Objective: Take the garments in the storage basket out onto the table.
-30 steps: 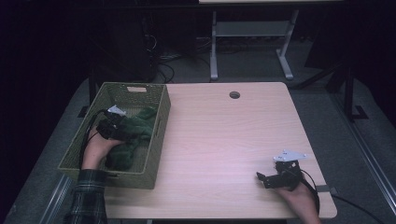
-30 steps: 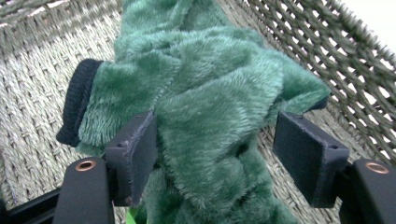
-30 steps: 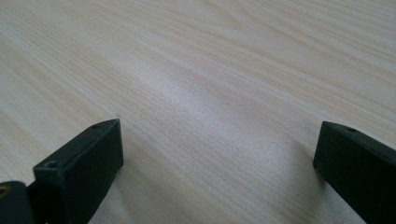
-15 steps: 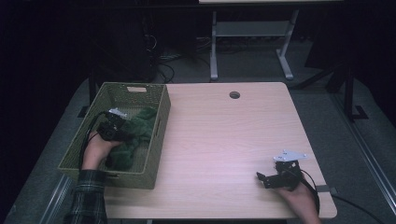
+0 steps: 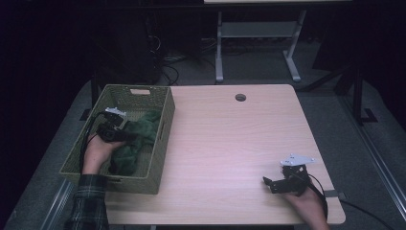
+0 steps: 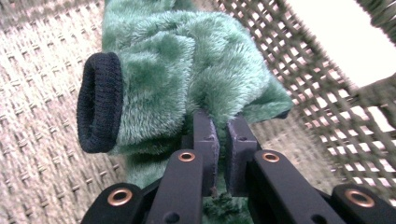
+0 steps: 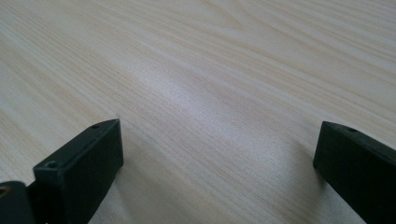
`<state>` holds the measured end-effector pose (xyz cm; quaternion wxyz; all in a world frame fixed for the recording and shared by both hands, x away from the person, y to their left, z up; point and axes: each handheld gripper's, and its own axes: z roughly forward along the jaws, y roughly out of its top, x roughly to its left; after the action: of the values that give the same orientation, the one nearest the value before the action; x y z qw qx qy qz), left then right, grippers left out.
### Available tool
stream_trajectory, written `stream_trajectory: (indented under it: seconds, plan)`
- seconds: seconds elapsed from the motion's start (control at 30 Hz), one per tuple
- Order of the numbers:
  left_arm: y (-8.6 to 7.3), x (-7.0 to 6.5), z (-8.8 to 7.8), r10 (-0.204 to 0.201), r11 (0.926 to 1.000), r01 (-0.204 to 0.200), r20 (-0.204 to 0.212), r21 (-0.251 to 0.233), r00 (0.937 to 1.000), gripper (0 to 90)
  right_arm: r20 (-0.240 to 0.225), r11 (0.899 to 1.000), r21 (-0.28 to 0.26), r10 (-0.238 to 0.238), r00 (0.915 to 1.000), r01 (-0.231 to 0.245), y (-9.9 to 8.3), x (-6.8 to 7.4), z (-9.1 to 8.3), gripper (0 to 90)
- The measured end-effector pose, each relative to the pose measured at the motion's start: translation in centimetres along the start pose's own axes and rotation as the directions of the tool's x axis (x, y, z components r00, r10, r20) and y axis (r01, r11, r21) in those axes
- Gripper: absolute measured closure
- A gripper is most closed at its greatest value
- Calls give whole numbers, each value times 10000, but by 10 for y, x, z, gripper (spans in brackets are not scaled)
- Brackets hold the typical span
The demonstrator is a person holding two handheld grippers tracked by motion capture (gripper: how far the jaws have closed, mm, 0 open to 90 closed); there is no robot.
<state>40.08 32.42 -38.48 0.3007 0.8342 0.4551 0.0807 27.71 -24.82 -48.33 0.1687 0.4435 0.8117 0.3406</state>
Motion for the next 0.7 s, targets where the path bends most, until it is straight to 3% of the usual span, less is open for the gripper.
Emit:
stream_trajectory:
  seconds: [0.4,0.7]
  plan:
    - [7,-7,-24,-373,9956,410,447,-846,9983,852,0,10000,-2,-5,10000,5,0,0,0,12]
    - [15,-17,-44,-340,9898,466,944,-1348,9950,855,1,10000,1,3,10000,-3,0,0,0,12]
